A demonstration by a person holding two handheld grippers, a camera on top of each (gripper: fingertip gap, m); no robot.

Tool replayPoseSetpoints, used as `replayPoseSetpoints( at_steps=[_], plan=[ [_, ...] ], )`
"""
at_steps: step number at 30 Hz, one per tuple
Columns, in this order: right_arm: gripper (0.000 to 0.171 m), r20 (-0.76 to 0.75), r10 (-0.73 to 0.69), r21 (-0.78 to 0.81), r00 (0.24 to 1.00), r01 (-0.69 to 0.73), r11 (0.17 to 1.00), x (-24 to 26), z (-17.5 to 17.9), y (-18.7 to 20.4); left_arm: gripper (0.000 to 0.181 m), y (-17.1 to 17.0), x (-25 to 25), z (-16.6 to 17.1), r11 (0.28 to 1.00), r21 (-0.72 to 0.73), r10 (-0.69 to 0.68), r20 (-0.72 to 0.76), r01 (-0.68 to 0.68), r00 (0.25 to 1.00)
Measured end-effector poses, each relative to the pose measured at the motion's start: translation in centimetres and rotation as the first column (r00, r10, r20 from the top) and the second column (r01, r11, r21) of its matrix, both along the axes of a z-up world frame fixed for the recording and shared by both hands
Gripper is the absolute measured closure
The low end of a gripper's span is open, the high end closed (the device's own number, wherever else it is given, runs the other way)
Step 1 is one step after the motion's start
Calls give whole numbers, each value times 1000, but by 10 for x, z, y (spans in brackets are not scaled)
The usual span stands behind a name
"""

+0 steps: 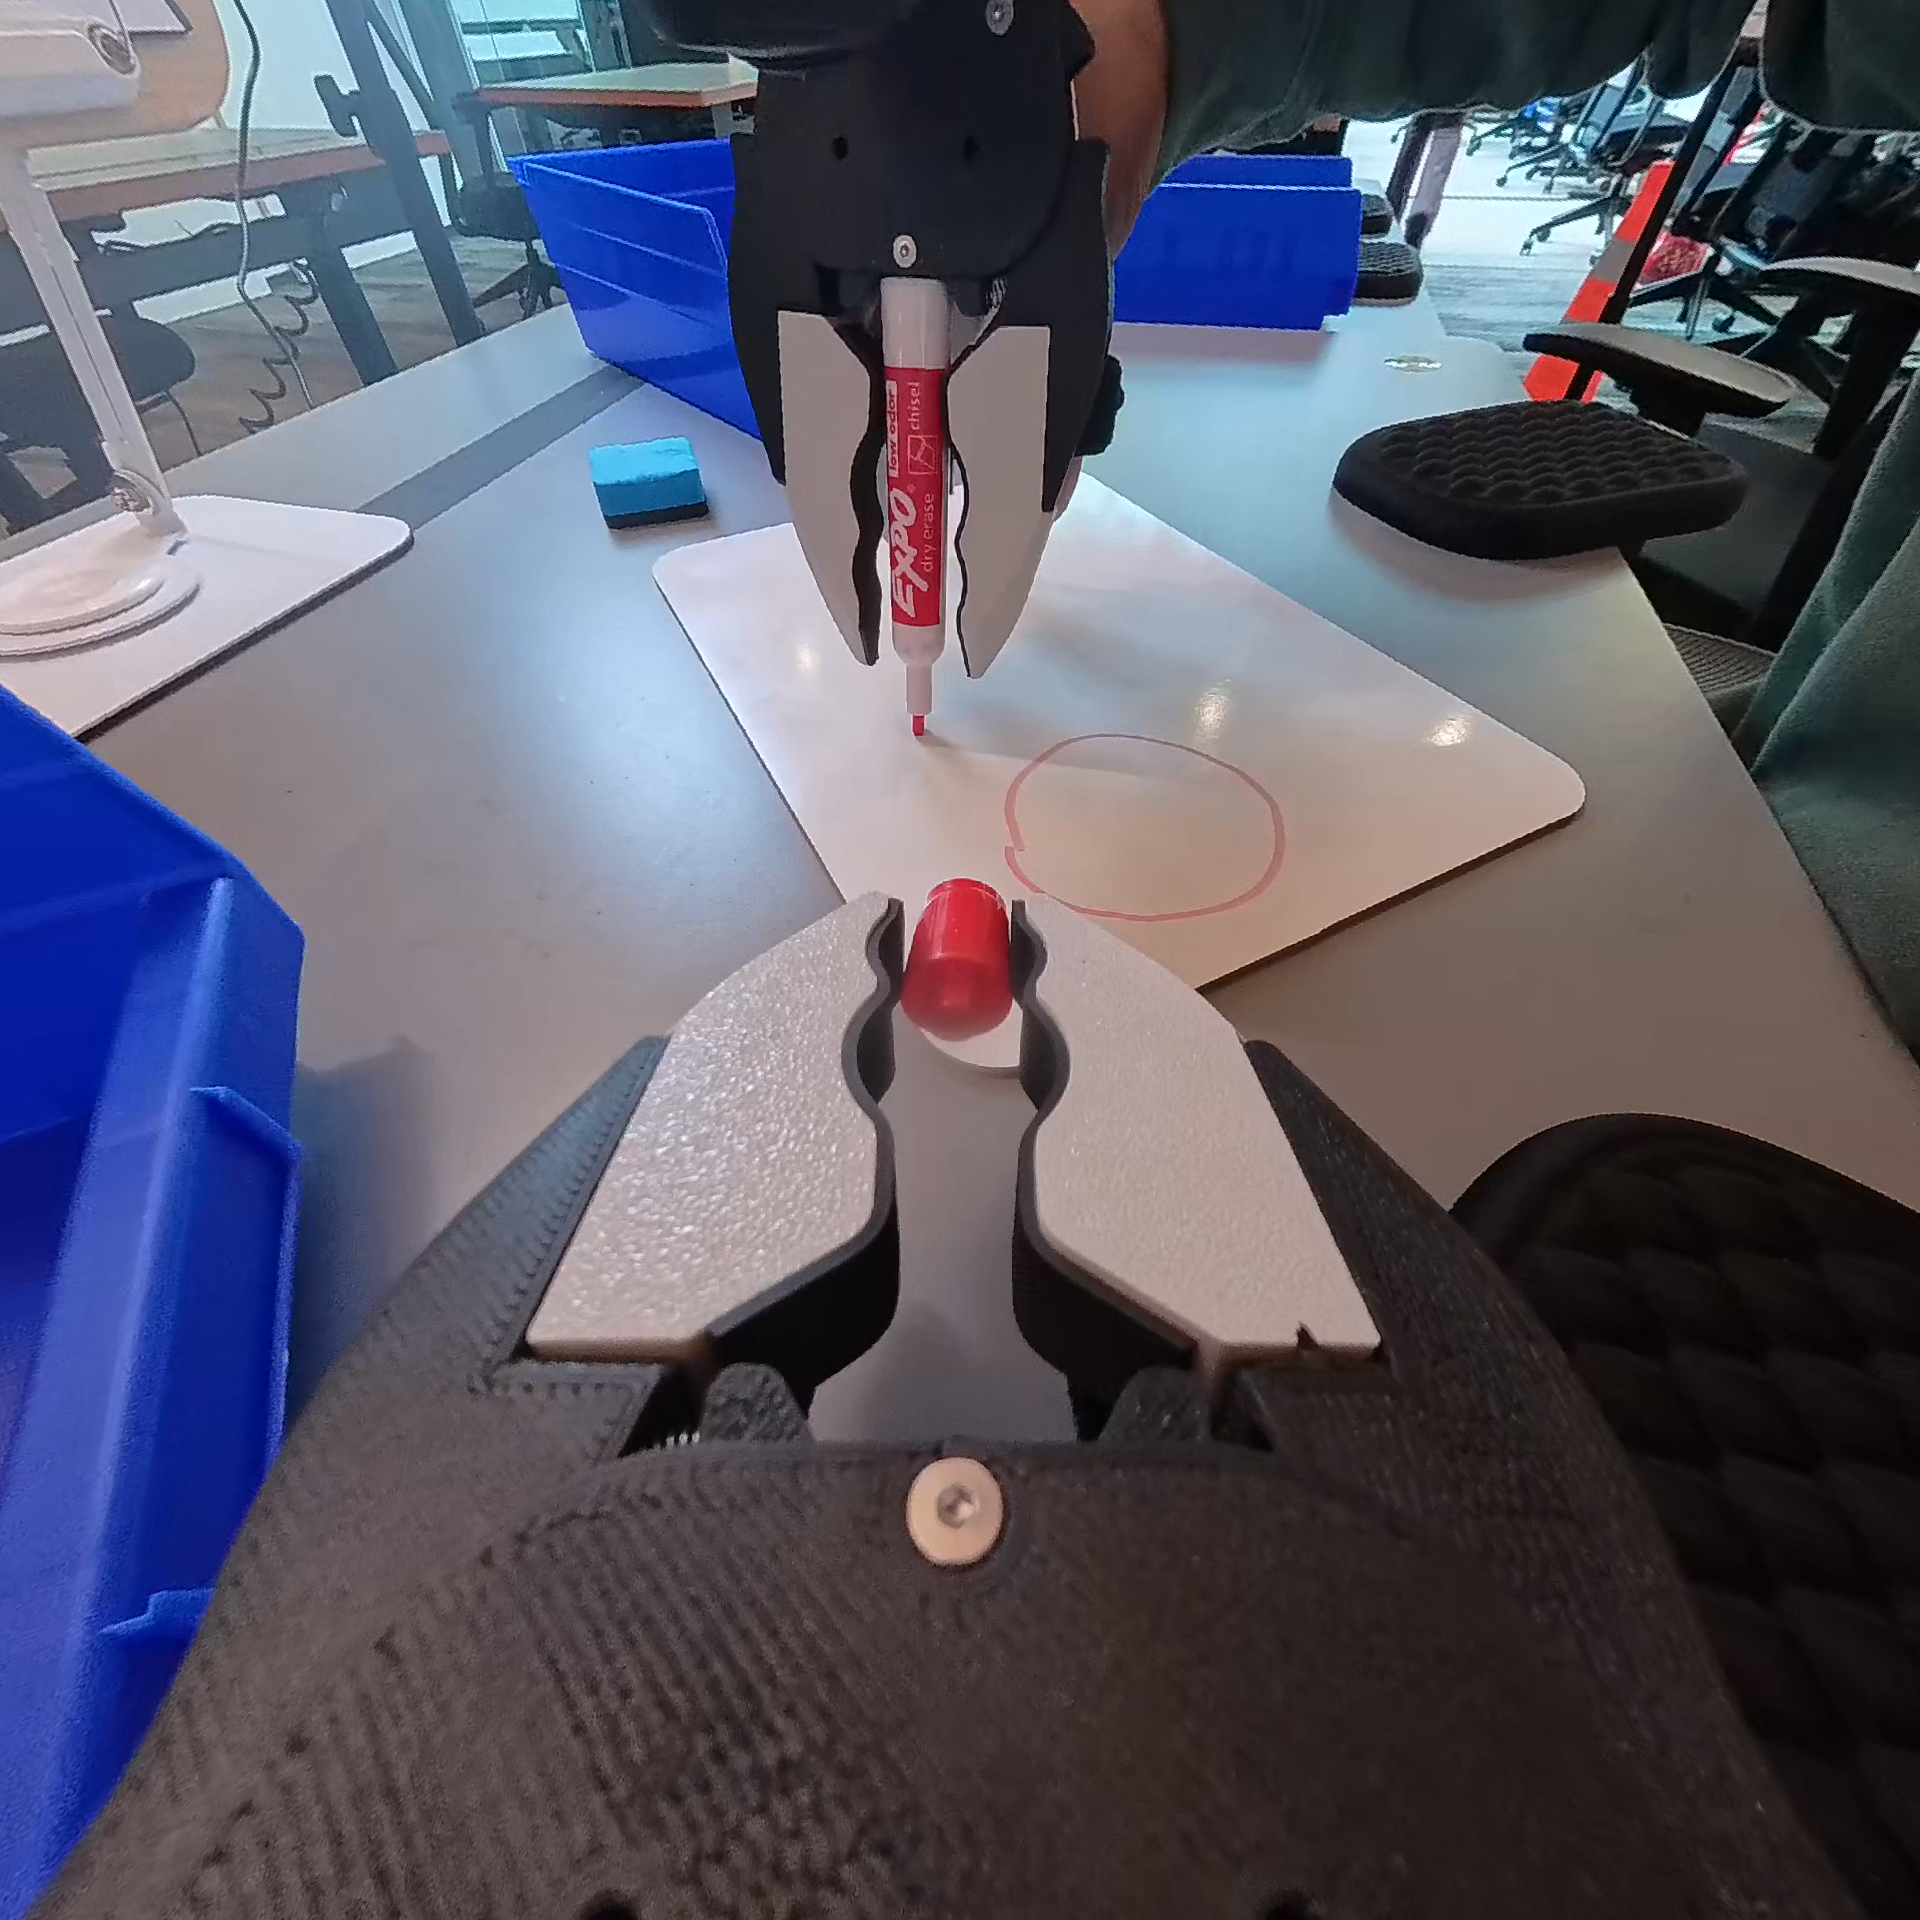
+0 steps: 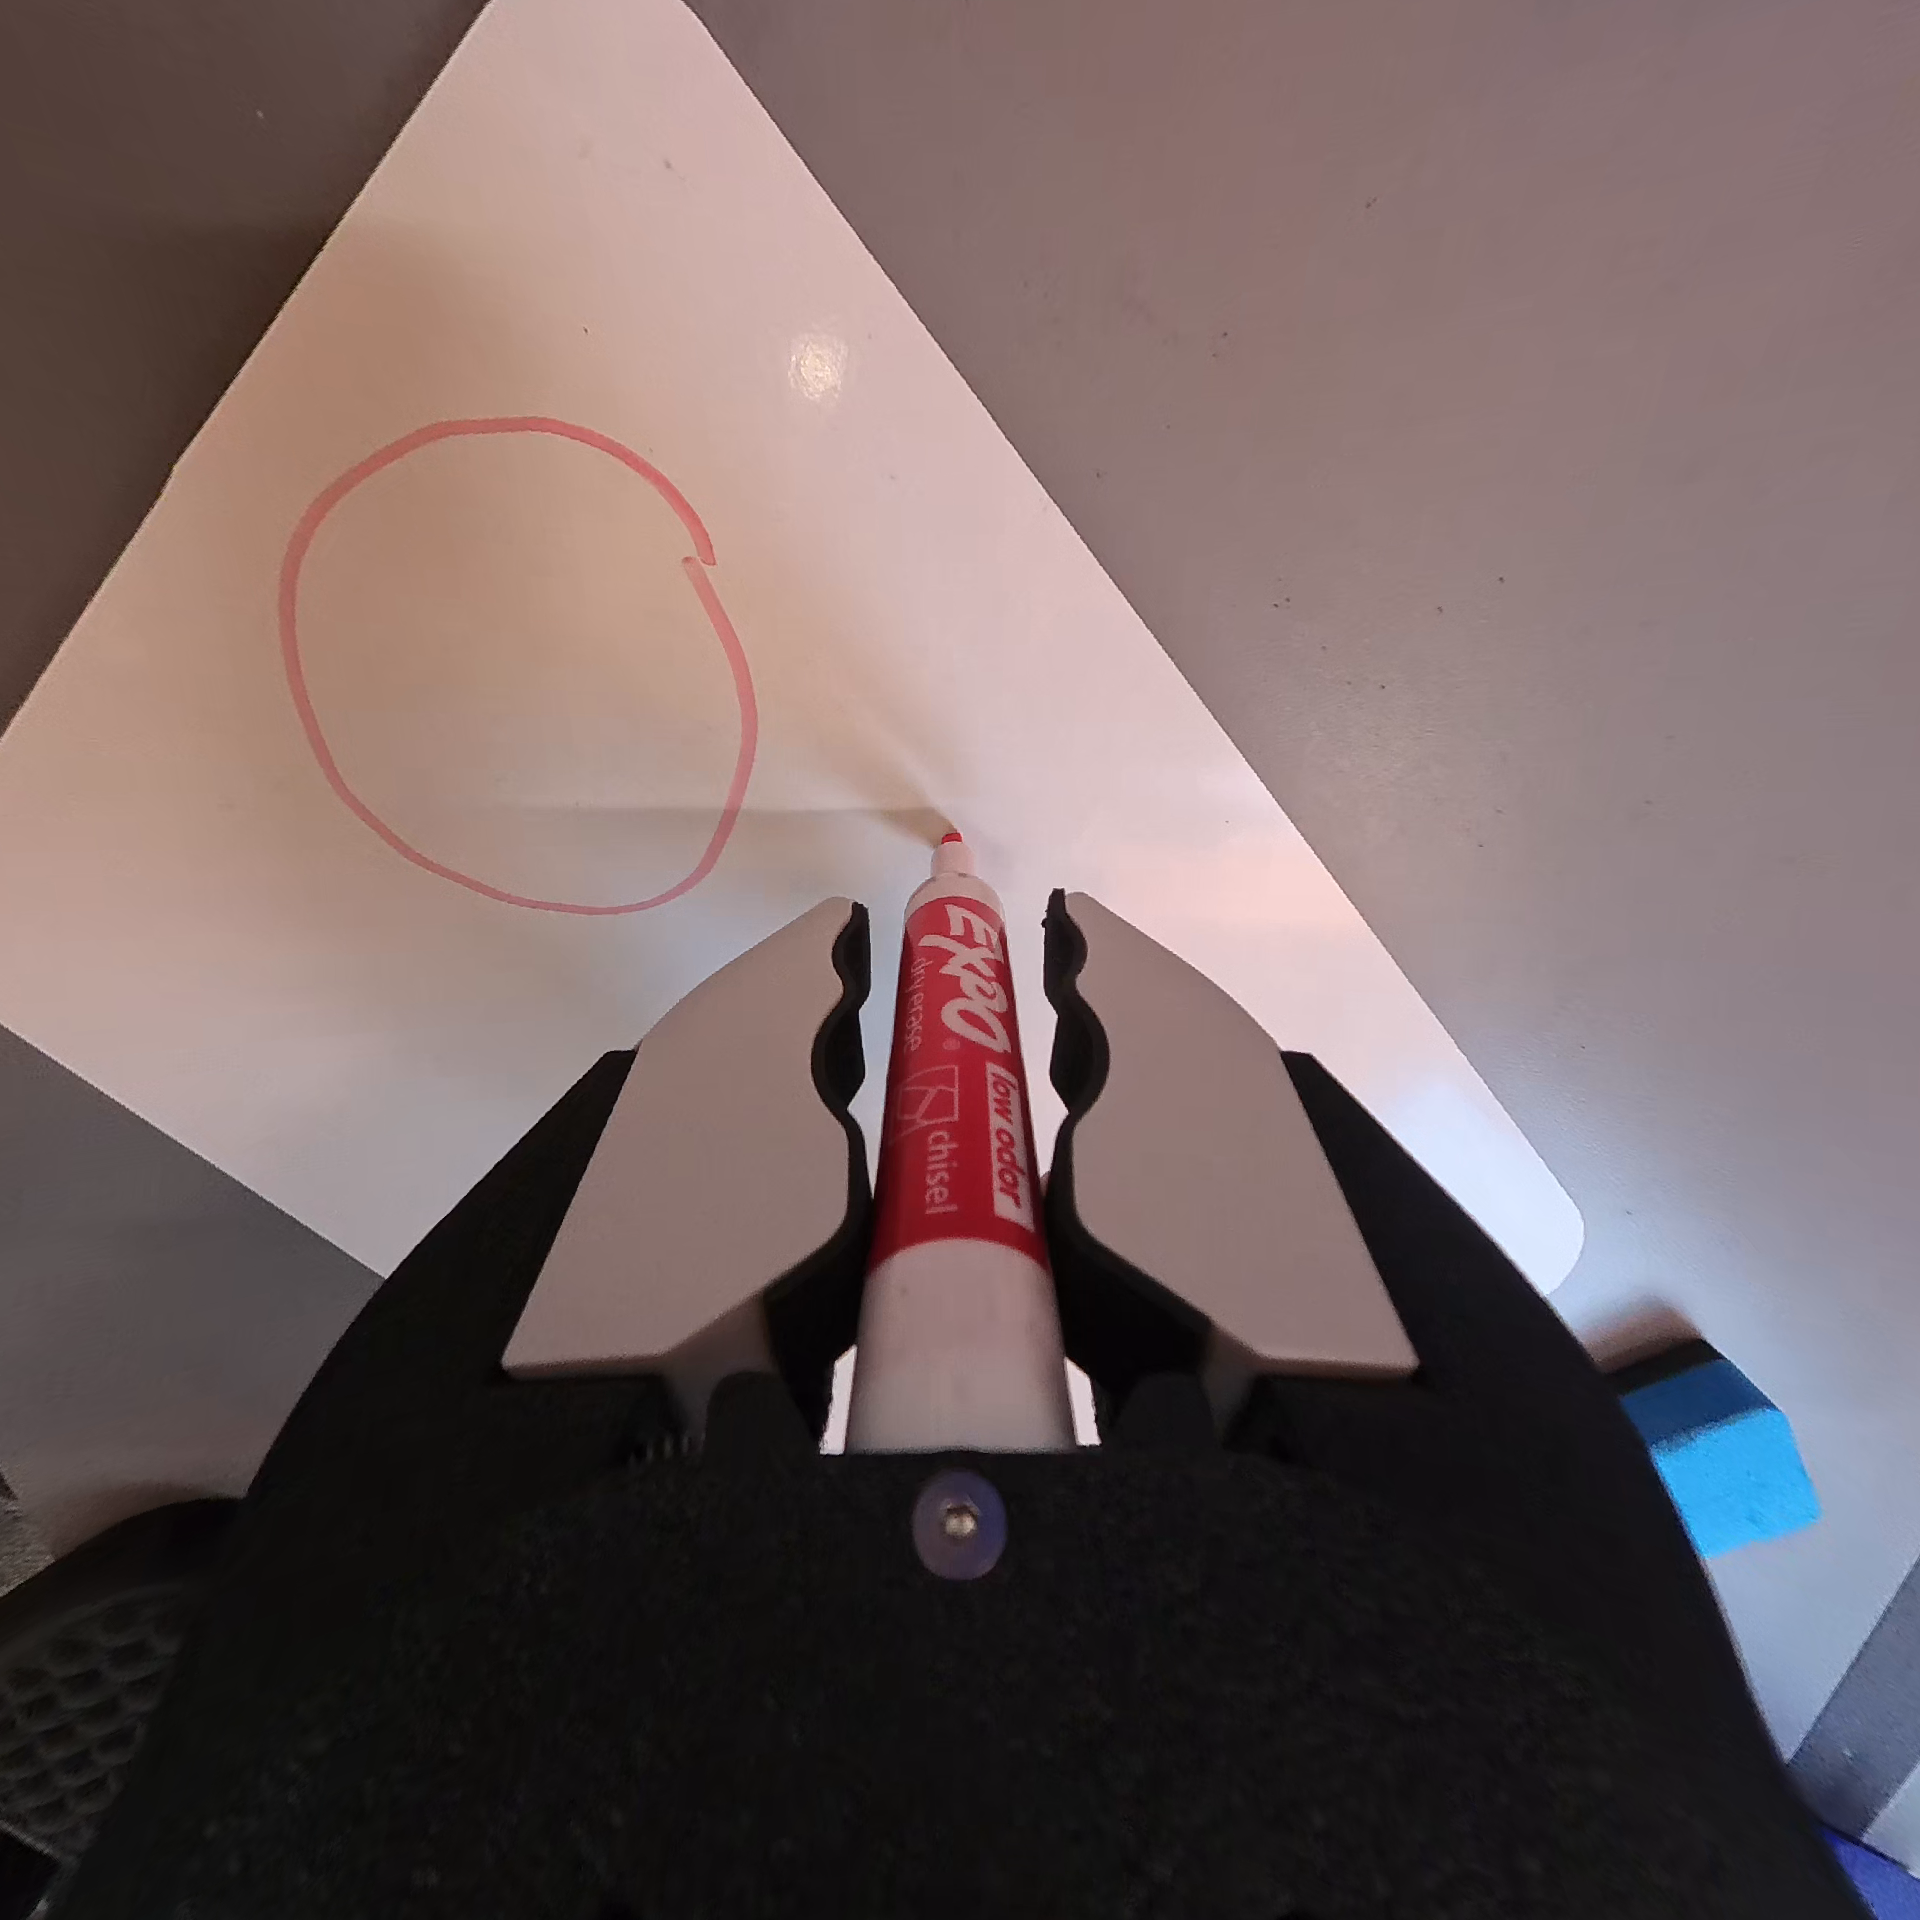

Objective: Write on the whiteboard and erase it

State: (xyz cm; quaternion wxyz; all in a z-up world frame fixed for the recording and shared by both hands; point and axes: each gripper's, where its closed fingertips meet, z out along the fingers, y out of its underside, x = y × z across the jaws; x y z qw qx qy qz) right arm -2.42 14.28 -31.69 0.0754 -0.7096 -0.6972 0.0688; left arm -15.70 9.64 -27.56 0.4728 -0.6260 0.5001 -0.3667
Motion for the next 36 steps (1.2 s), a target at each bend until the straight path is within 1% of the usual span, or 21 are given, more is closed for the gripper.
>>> replayPoseSetpoints(
  at_steps=[7,11,24,26,30,32,36],
  plan=[
    [138,18,4,9,1000,-4,1000,2,0,-1,162,0,0,0,1000,2,-1,-2,1,1000],
    [138,22,-5,-6,1000,5,1000,9,-1,-8,162,0,0,0,1000,1,-2,-2,2,1000],
    [138,80,-47,-55,996,52,997,53,0,-59,162,-1,0,0,1000,1,-1,-4,1,1000],
    [138,54,-56,-44,997,58,997,49,2,-55,162,-1,1,-1,1000,3,-1,-5,1,1000],
    [138,-40,-70,9,997,70,998,24,14,-27,162,-1,1,0,1000,3,1,0,-1,1000],
    [138,-50,-52,30,997,54,998,15,15,-14,162,-2,1,0,1000,0,0,1,0,1000],
    [138,-57,-35,22,998,36,999,3,10,-4,162,-2,1,0,1000,-8,-1,3,1,1000]
  ],
)
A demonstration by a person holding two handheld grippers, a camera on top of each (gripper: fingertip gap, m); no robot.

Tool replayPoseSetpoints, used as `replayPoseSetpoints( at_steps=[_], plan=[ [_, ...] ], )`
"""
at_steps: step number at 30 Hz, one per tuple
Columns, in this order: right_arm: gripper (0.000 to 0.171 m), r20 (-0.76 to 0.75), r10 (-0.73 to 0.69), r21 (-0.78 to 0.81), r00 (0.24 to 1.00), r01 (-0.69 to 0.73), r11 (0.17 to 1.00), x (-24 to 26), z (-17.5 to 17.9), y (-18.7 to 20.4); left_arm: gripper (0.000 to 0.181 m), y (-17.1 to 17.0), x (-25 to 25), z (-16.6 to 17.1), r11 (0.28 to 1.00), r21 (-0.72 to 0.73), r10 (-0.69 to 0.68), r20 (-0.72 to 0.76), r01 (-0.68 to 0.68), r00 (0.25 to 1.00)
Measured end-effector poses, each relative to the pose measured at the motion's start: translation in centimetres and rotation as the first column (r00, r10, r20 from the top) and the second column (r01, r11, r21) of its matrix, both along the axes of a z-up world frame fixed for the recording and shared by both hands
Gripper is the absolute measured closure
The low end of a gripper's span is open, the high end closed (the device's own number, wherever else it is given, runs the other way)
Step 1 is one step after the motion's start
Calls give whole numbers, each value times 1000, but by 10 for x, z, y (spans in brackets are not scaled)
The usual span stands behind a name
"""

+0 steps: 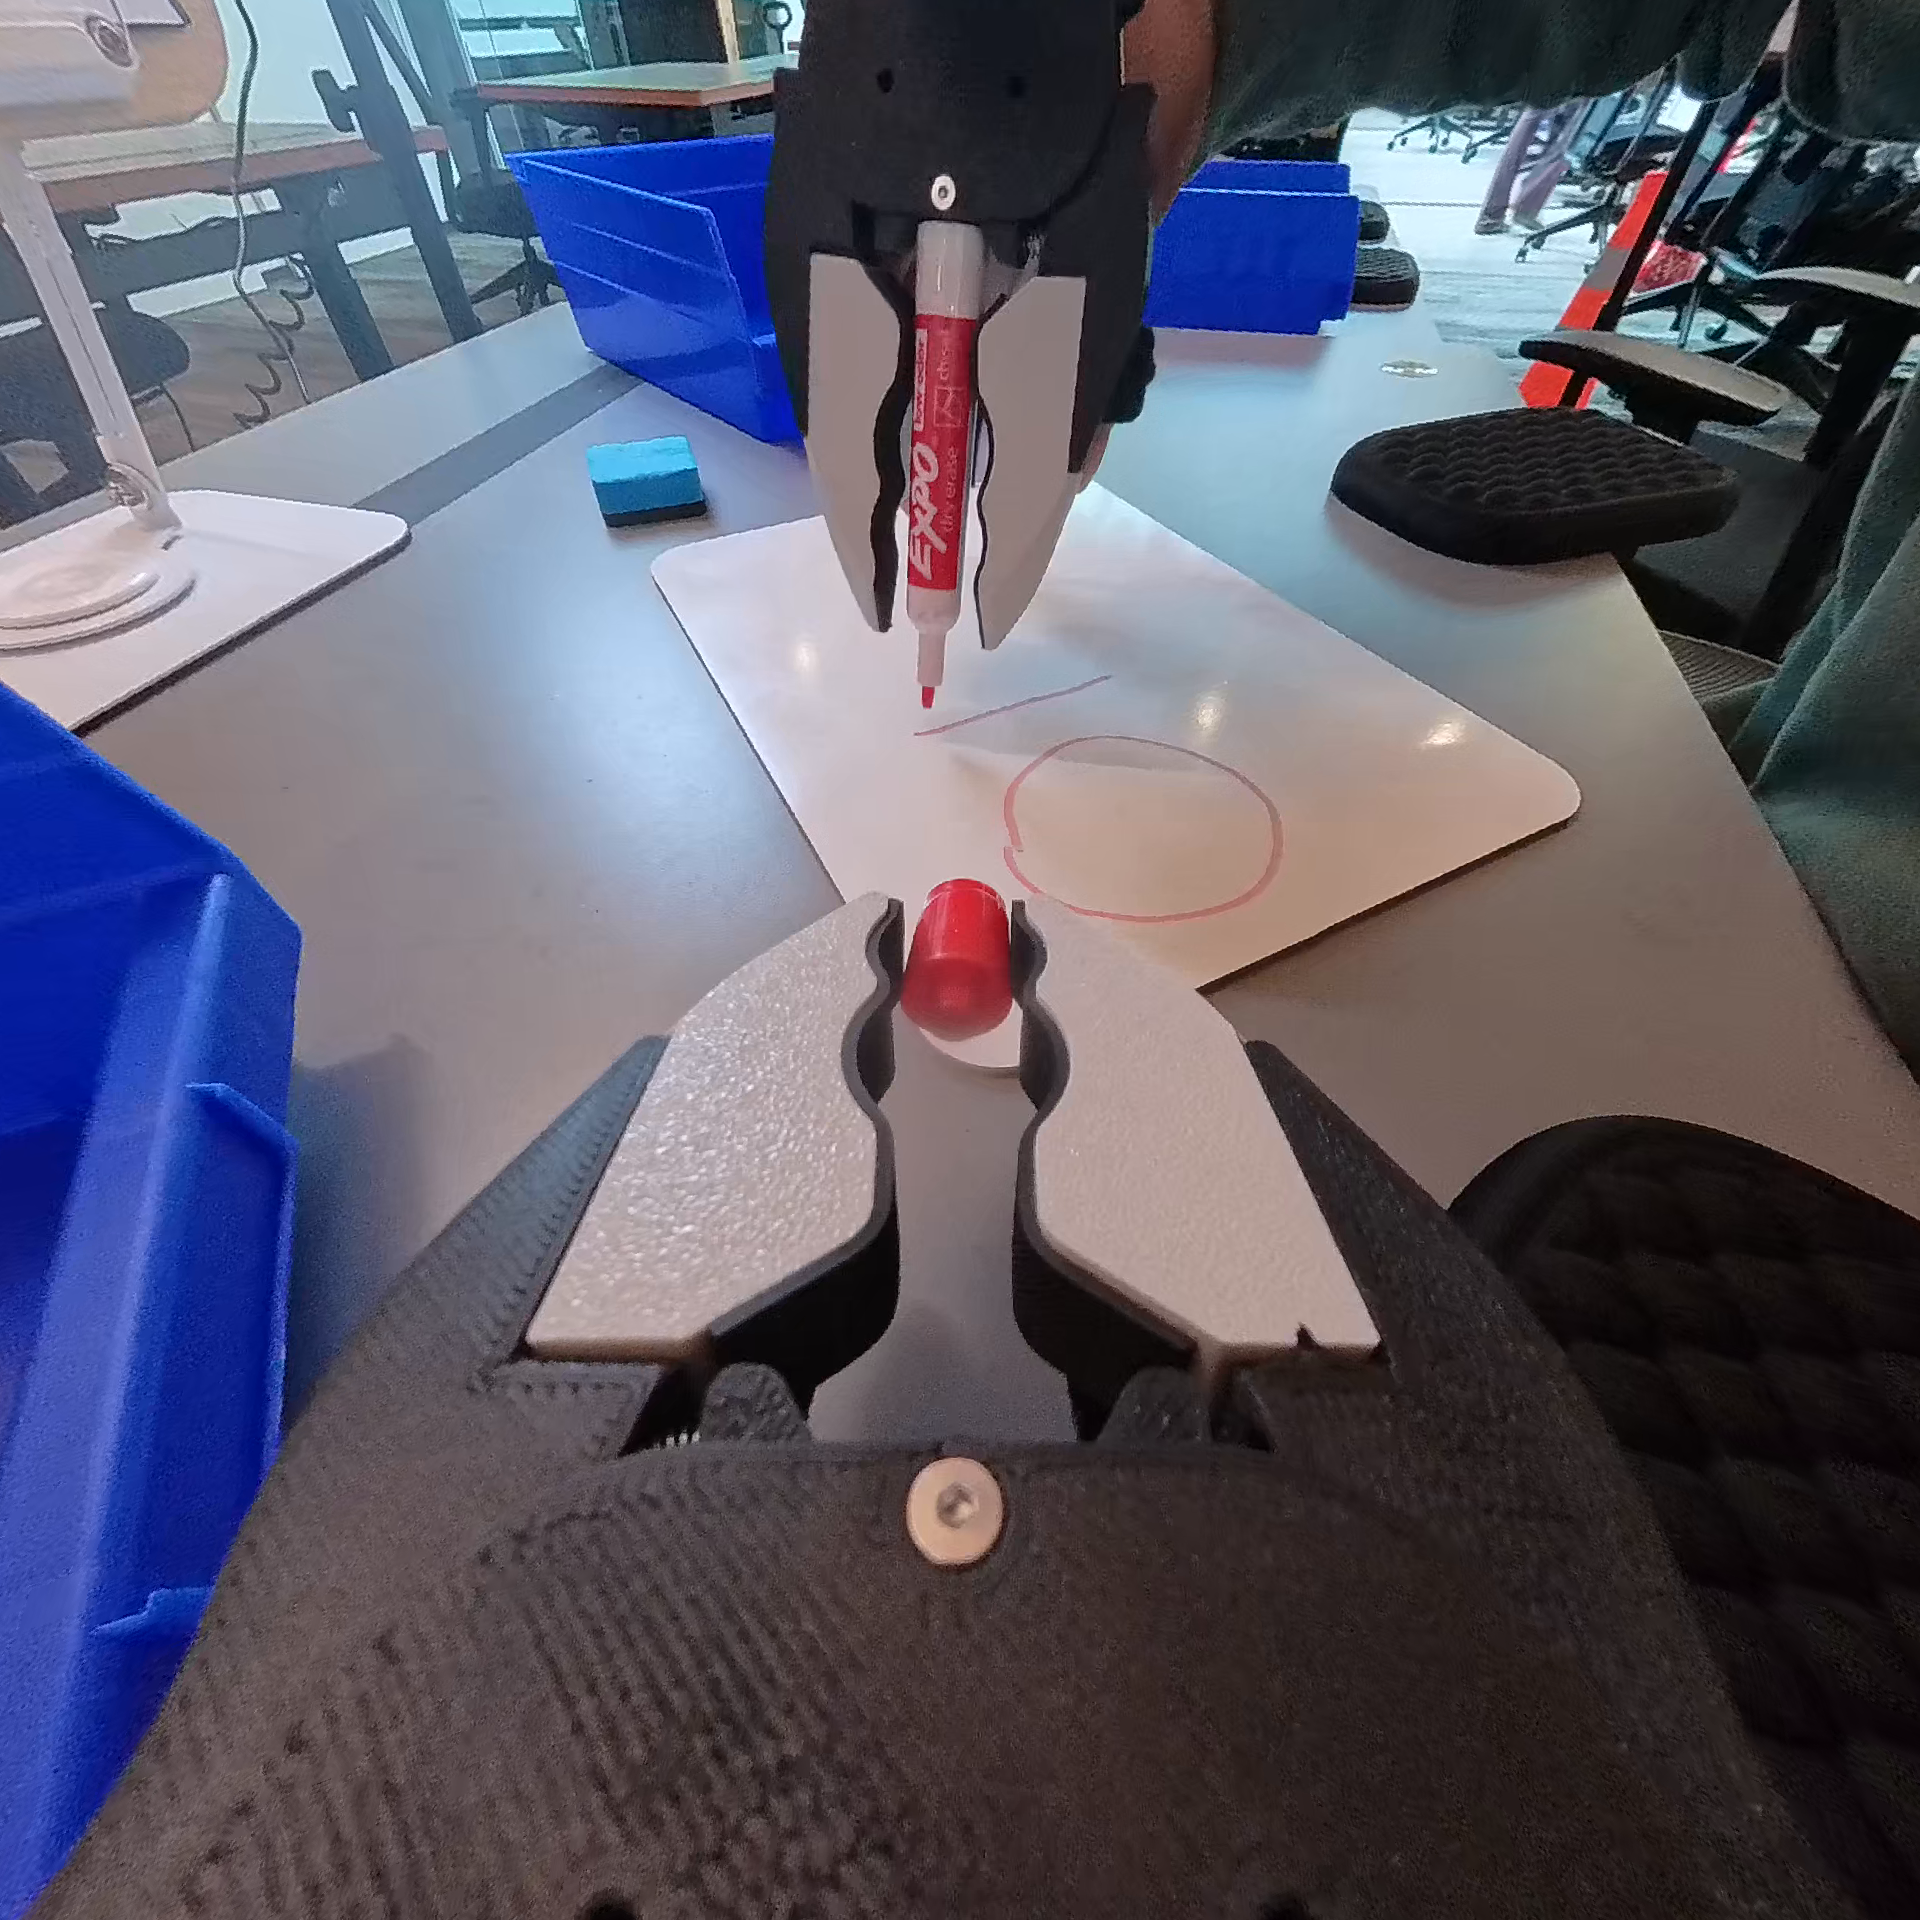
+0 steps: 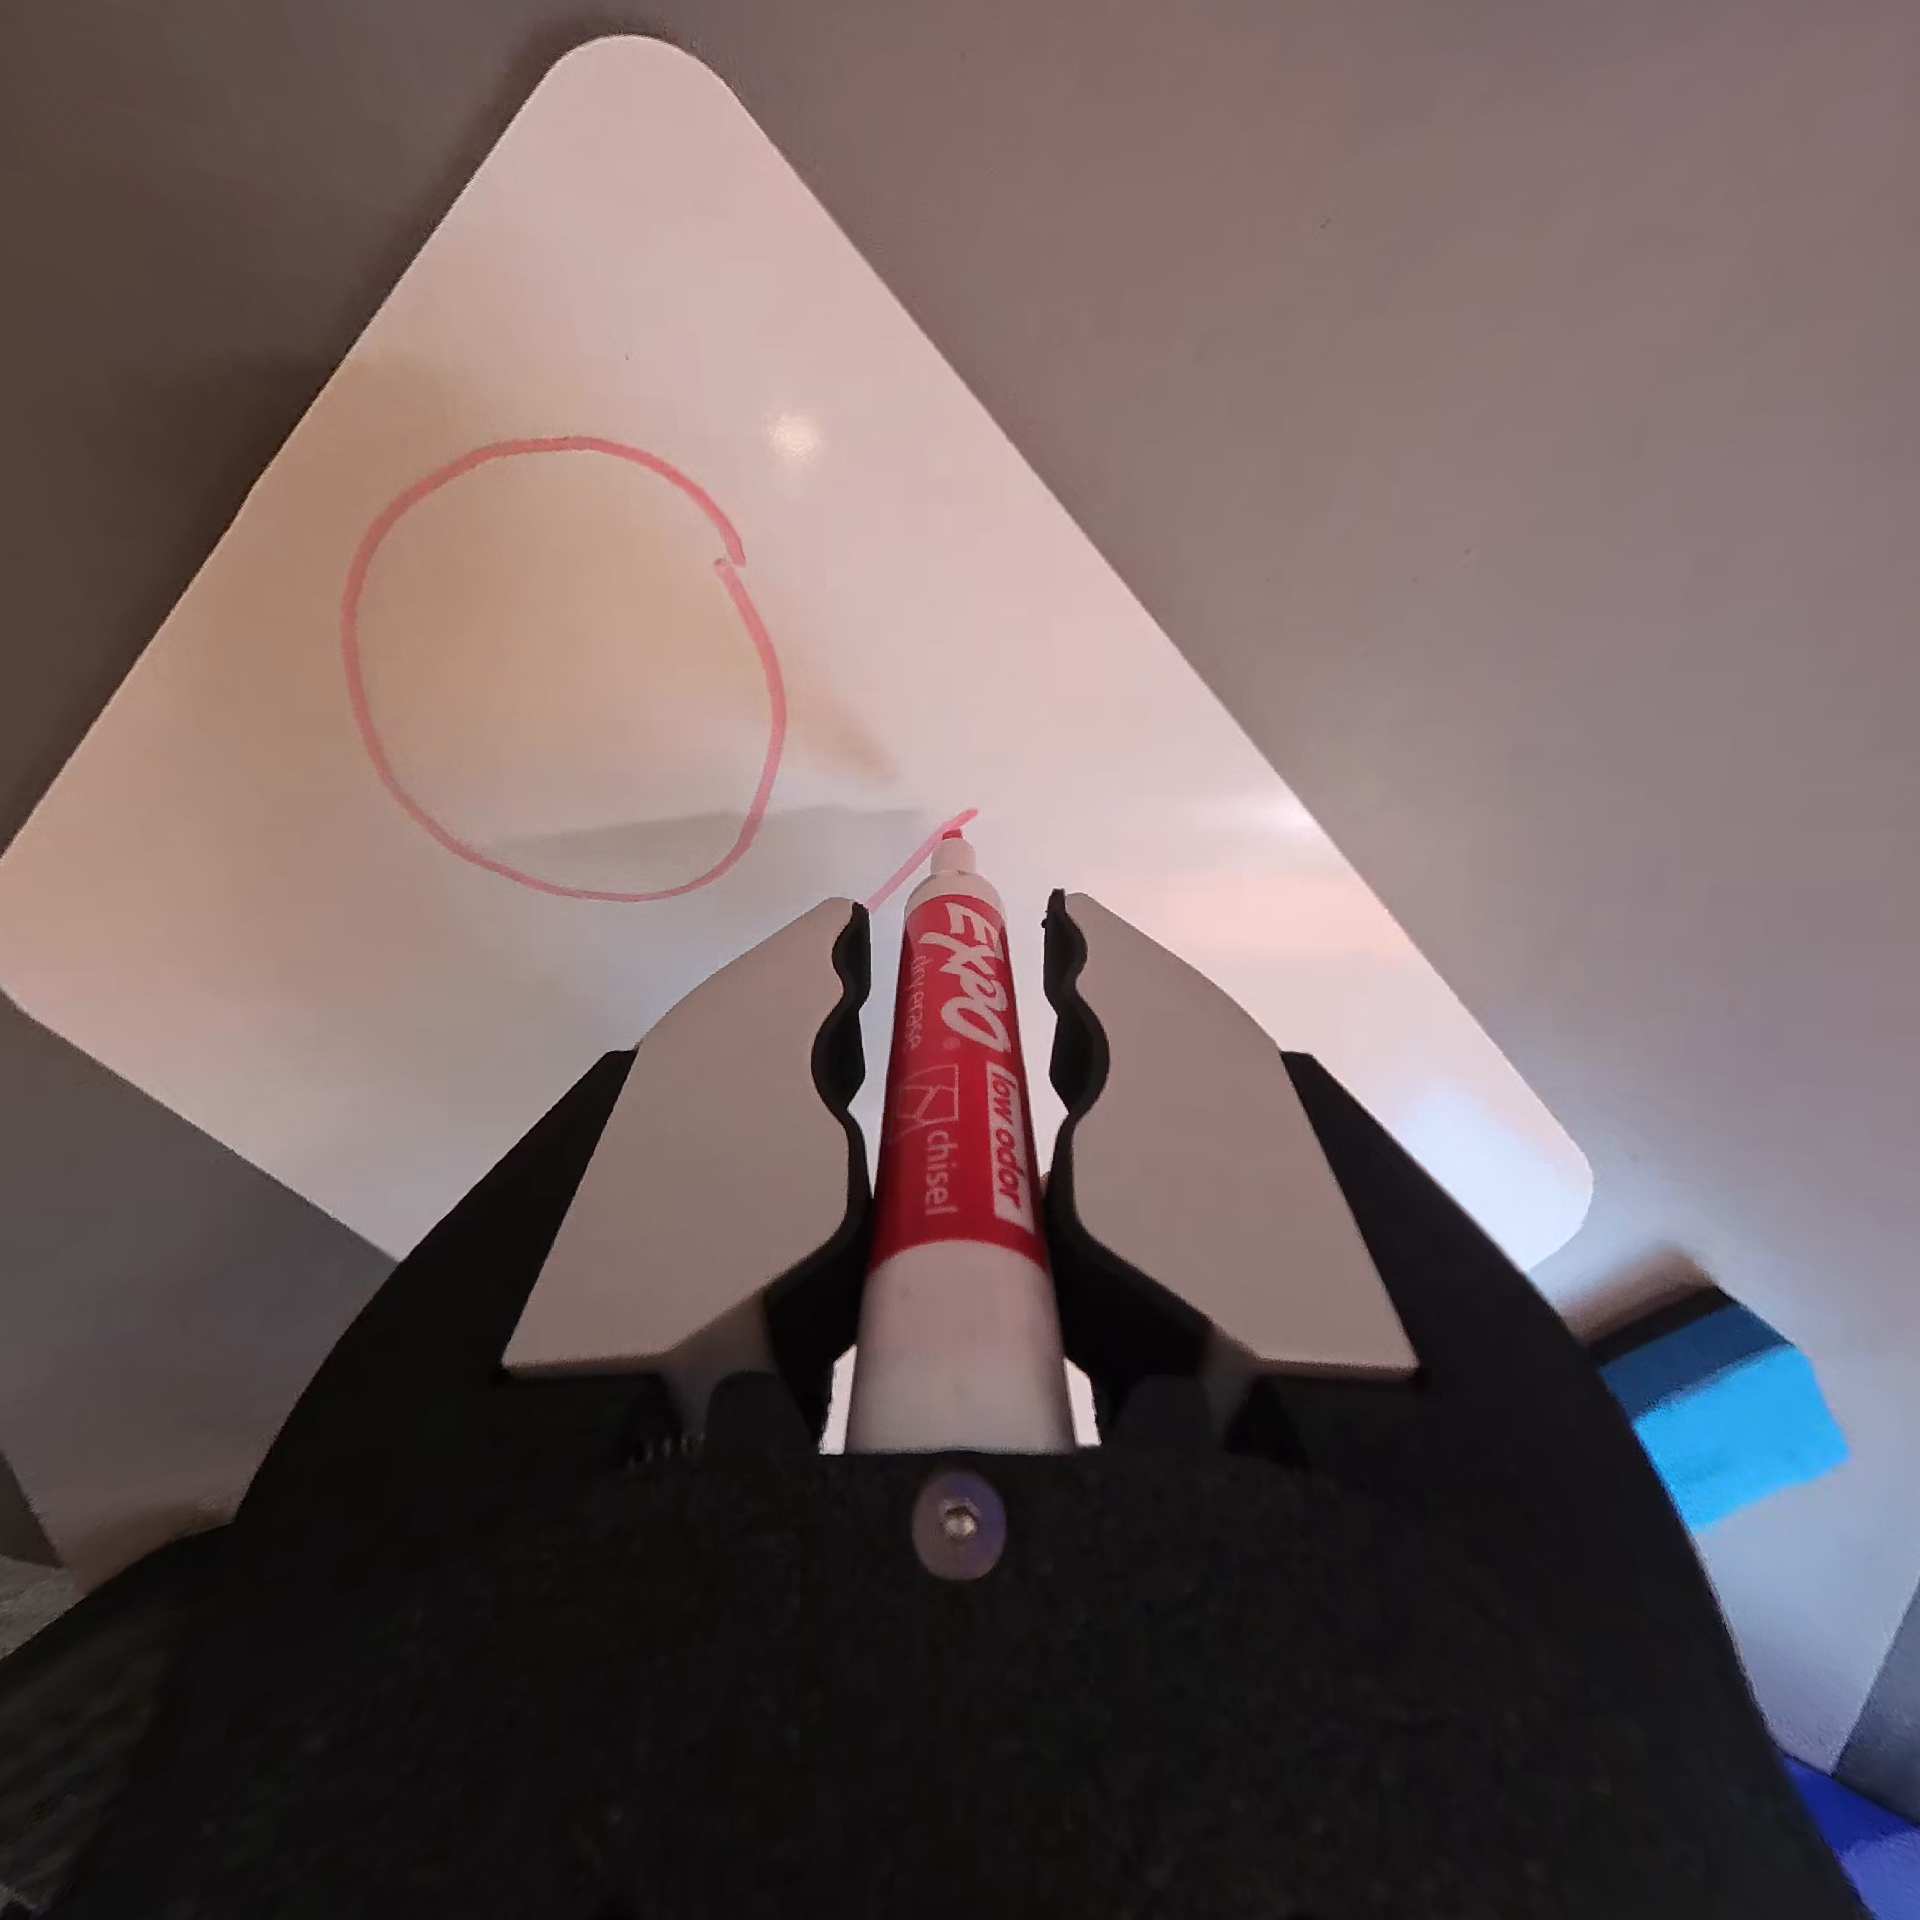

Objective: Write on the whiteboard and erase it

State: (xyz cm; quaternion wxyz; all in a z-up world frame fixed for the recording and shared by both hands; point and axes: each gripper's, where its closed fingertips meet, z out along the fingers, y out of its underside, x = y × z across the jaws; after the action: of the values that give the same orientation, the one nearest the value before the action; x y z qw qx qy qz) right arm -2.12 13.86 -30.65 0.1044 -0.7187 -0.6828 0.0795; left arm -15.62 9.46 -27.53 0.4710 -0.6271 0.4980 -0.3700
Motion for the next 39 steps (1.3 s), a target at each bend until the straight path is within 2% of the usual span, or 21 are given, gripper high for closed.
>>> replayPoseSetpoints(
  at_steps=[14,25,33,39],
  plan=[
    [138,20,5,-22,1000,-4,1000,2,-12,7,162,0,0,1,1000,-20,2,14,-2,1000],
    [138,87,-89,32,992,87,996,42,-11,45,162,-1,1,1,1000,-21,2,14,-2,1000],
    [138,102,-83,33,991,80,996,45,-11,43,162,-2,2,1,1000,-19,1,12,-1,1000],
    [138,117,-96,27,988,94,995,61,-11,26,162,-2,2,1,1000,-19,1,12,-1,1000]
  ],
)
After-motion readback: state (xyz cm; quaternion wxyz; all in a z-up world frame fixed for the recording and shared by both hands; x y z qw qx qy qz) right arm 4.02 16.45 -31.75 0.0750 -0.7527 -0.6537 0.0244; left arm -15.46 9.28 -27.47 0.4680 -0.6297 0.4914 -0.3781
